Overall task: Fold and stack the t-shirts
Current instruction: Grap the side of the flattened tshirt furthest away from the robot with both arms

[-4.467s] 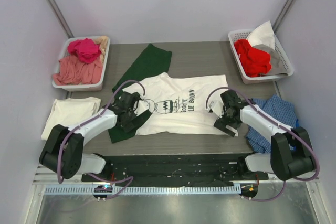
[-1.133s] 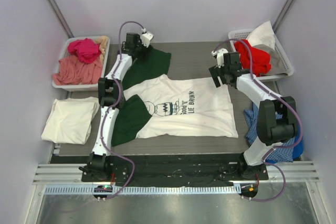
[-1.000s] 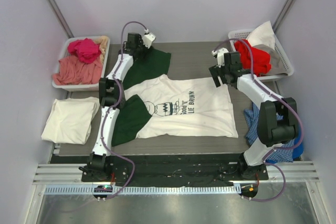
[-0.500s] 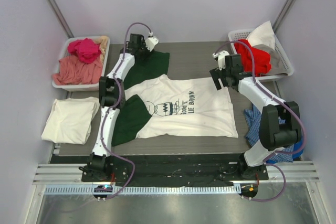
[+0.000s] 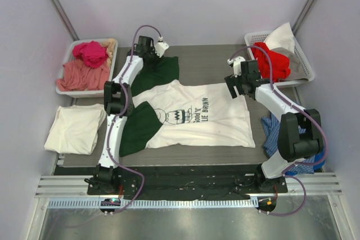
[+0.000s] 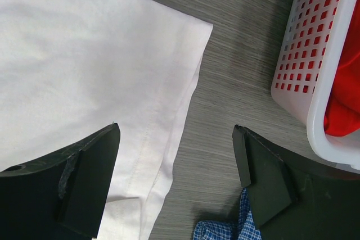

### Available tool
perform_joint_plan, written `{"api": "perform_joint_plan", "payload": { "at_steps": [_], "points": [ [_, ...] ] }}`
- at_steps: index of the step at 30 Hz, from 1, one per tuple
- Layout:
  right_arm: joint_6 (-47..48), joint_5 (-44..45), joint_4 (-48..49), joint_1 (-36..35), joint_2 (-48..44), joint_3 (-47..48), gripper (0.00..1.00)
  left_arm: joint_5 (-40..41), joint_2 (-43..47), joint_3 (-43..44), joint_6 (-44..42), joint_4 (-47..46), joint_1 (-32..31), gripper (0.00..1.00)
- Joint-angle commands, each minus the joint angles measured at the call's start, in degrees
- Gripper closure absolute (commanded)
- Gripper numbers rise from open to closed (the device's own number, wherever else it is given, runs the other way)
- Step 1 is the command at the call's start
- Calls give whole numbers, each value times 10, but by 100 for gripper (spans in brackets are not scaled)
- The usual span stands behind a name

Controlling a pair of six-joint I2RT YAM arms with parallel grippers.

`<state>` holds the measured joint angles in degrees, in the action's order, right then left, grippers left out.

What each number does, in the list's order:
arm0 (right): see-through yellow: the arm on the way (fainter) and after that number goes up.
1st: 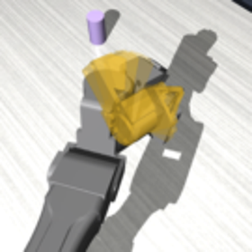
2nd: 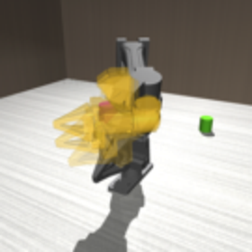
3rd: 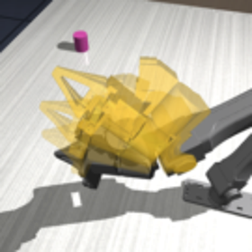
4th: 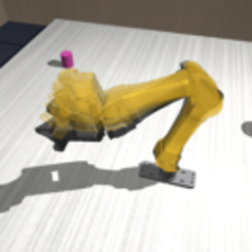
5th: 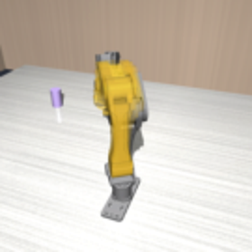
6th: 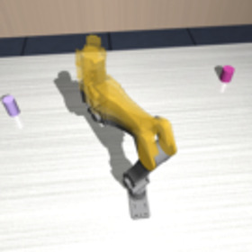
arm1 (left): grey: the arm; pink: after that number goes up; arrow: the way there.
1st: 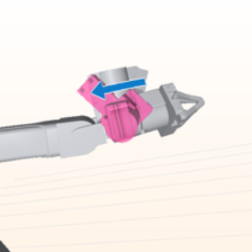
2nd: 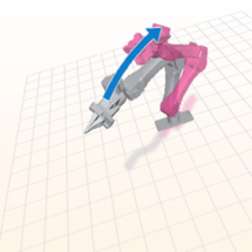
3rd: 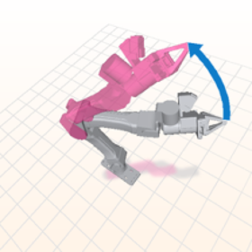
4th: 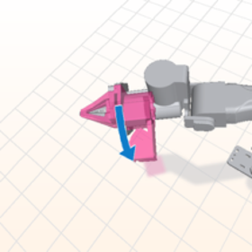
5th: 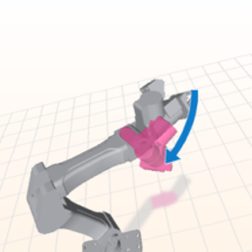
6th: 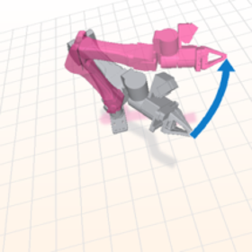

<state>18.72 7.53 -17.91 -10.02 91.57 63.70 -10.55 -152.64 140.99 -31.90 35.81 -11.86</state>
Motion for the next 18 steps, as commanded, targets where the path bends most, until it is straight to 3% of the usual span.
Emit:
{"api": "perform_joint_plan", "payload": {
  "at_steps": [1,2,8,13,18],
  "points": [
    [-4,-2,21,-3,-34,-7,11,-3,-19,22,4,32,-4,66],
    [-4,-4,21,-3,-38,-9,11,3,-19,20,7,24,-3,73],
    [-3,-2,18,-2,-39,-13,11,23,-4,5,21,-32,-4,92],
    [-10,5,17,-3,-22,-14,13,40,15,7,31,-72,-5,100],
    [5,33,41,-3,5,-9,14,40,37,9,29,-88,-8,100]
  ]
}}
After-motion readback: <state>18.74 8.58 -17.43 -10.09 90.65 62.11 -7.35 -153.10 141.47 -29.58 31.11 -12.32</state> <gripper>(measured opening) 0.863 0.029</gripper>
